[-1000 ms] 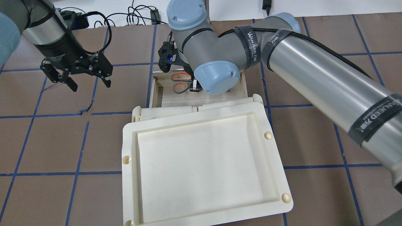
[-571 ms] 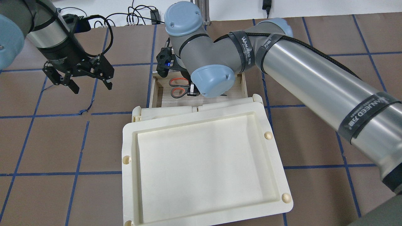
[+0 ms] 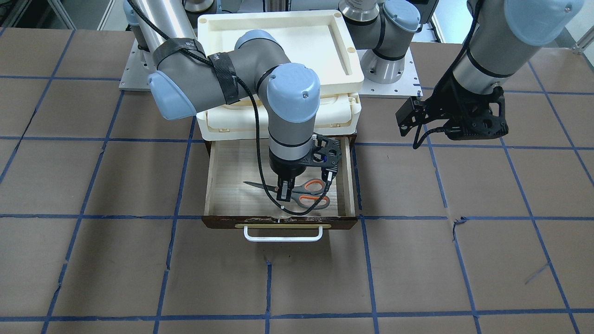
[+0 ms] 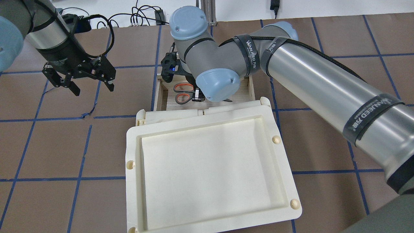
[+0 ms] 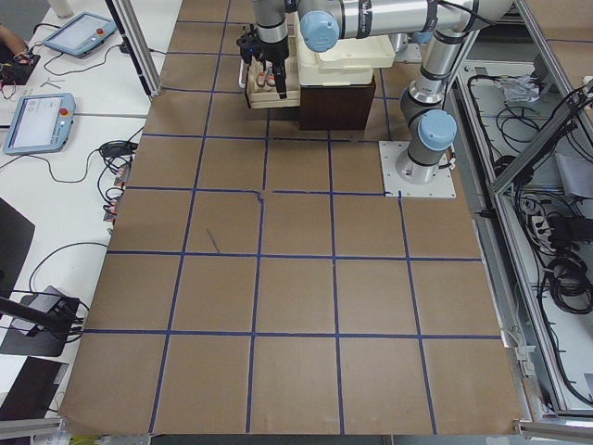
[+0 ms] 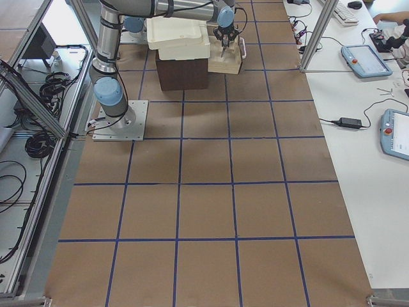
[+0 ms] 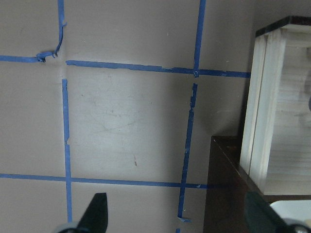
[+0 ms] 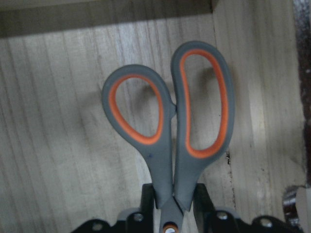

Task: Put scissors in drawer and close it
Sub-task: 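Lower the scissors into the drawer and open the right gripper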

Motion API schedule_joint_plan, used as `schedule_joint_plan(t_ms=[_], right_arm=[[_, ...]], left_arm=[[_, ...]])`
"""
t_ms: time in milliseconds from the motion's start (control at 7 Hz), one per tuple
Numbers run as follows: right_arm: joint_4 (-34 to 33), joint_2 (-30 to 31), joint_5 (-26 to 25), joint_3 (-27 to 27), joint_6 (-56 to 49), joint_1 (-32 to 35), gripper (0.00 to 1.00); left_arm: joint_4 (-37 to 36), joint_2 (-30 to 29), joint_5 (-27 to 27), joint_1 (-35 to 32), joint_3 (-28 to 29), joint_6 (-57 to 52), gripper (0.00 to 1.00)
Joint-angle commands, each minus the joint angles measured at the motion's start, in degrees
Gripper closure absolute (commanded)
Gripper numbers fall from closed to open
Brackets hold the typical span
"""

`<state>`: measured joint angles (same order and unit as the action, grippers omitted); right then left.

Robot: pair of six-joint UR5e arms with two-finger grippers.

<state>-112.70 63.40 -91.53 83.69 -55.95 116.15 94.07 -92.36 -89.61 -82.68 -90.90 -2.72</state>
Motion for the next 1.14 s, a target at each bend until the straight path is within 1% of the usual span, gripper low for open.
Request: schedule_joint_plan(t_ms=[0, 143, 286, 429, 571, 714, 857, 1000], right_arm=[[0.02, -0.73, -0.05, 0.07, -1.26, 0.57, 0.92], [0.02, -0.65, -0.23, 0.16, -1.18, 0.57, 0.63], [0.02, -0.73, -0.23, 0.24, -0.91, 0.57, 0.39], [0.02, -0.73, -0.23, 0.16, -0.56, 0.57, 0.17], [0.20, -0.21, -0.40, -0.80, -0.47, 0.31, 0.06], [0.72, 1.27, -0.58, -2.03, -0.21, -0.65, 0.04], [1.42, 3.37, -0.49, -2.47, 1.71, -3.10, 0.04], [4.39, 6.53, -0.06, -2.65, 2.51, -7.30, 0.04]], left_arm=[[-0.29, -0.45, 0.49, 0.49, 0.28, 0.52, 0.00], [-0.29, -0.46, 0.14, 2.33, 0.11, 0.09, 0.00], [0.49, -0.54, 0.57, 4.69, 0.11, -0.09, 0.00], [0.85, -0.54, 0.67, 5.15, 0.02, -0.62, 0.00], [0.85, -0.54, 0.67, 5.07, 0.02, -0.80, 0.00], [0.85, -0.54, 0.67, 5.16, -0.06, -2.02, 0.00], [0.68, -0.54, 0.75, 5.16, -0.50, -3.33, 0.00], [0.24, -0.54, 0.75, 5.24, -0.59, -3.52, 0.00]])
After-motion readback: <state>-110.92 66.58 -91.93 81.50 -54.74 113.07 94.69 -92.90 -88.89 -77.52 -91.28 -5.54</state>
